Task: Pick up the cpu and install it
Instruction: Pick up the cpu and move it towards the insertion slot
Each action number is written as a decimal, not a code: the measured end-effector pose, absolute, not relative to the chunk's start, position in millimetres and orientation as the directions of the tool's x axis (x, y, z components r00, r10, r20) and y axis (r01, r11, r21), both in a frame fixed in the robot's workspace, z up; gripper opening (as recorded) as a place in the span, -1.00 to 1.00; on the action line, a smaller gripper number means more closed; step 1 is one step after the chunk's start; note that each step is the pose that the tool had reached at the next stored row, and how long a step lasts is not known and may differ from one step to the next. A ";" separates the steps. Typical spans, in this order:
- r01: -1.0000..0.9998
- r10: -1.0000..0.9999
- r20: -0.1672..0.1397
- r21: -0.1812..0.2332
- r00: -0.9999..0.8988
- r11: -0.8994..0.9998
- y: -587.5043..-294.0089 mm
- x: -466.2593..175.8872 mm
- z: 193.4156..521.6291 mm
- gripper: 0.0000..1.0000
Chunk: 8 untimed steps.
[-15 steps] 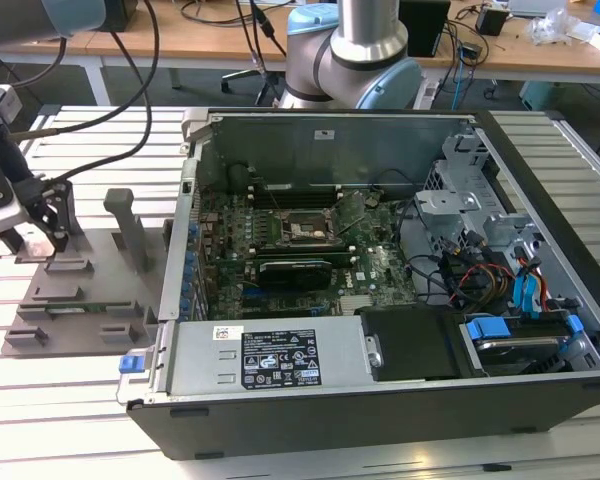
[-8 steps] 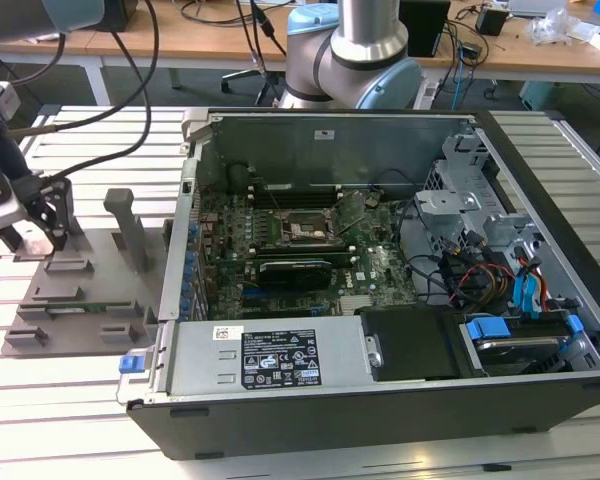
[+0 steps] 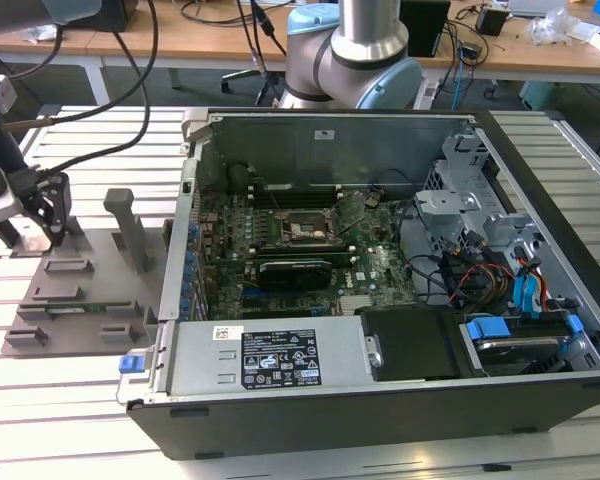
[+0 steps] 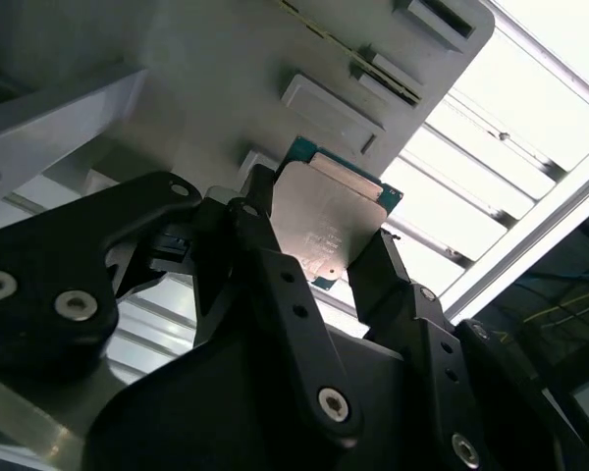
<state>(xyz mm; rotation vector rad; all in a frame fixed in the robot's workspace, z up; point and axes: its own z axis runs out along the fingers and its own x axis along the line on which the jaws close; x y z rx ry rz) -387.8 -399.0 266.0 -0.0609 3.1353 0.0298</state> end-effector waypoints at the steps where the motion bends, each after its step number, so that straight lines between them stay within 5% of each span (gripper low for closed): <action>1: -0.039 -0.039 -0.006 0.019 -0.999 0.999 -399.0 -387.8 266.9 0.09; 8: -0.039 -0.039 -0.006 0.019 -0.999 0.999 -399.0 -387.8 273.2 0.09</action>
